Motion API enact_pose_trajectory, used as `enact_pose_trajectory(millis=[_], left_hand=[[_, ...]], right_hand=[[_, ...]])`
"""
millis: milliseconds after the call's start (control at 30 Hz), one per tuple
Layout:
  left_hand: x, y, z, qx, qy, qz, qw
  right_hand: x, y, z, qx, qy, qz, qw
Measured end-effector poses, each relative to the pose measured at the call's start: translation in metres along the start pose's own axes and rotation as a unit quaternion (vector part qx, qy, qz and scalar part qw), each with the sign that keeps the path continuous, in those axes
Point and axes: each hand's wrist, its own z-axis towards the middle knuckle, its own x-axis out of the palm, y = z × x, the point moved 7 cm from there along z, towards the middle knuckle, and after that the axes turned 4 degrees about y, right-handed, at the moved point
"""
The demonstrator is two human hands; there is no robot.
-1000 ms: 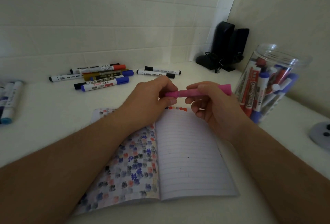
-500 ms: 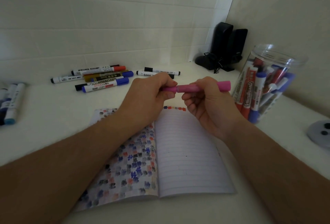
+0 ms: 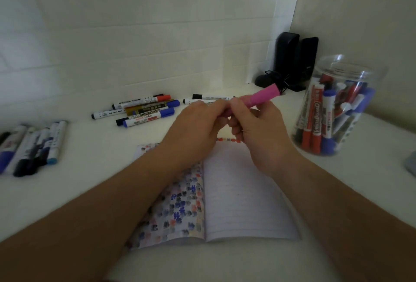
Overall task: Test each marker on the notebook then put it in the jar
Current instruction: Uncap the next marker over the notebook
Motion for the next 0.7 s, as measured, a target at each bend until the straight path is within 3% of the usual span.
enact_pose_trajectory(millis=[67,133,233,300,467,700], left_hand=[[-0.015,0.017,0.004,-0.054,0.000,-0.009,0.998],[-0.035,0.044,0.000,-0.136,0.005,-0.060,0.989],[-0.076,0.083,-0.030,-0.229,-0.011,-0.081,0.970],[-0.103,0.102,-0.058,-0.255,-0.006,-0.022,0.967],[-0.131,0.149,-0.125,-0.318,0.077,0.186,0.926],[-0.120,0.188,-0.151,-0.287,0.198,0.377,0.858]], right_hand=[[0.011,-0.002,-0.008,0.019,0.048,-0.003,0.999],[0.026,-0.003,-0.018,-0.024,0.126,-0.143,0.981],[0.060,-0.002,-0.039,-0.126,0.286,-0.372,0.874],[0.076,-0.003,-0.052,-0.167,0.350,-0.439,0.810],[0.098,-0.005,-0.073,-0.214,0.408,-0.502,0.732],[0.104,-0.005,-0.082,-0.206,0.411,-0.539,0.706]])
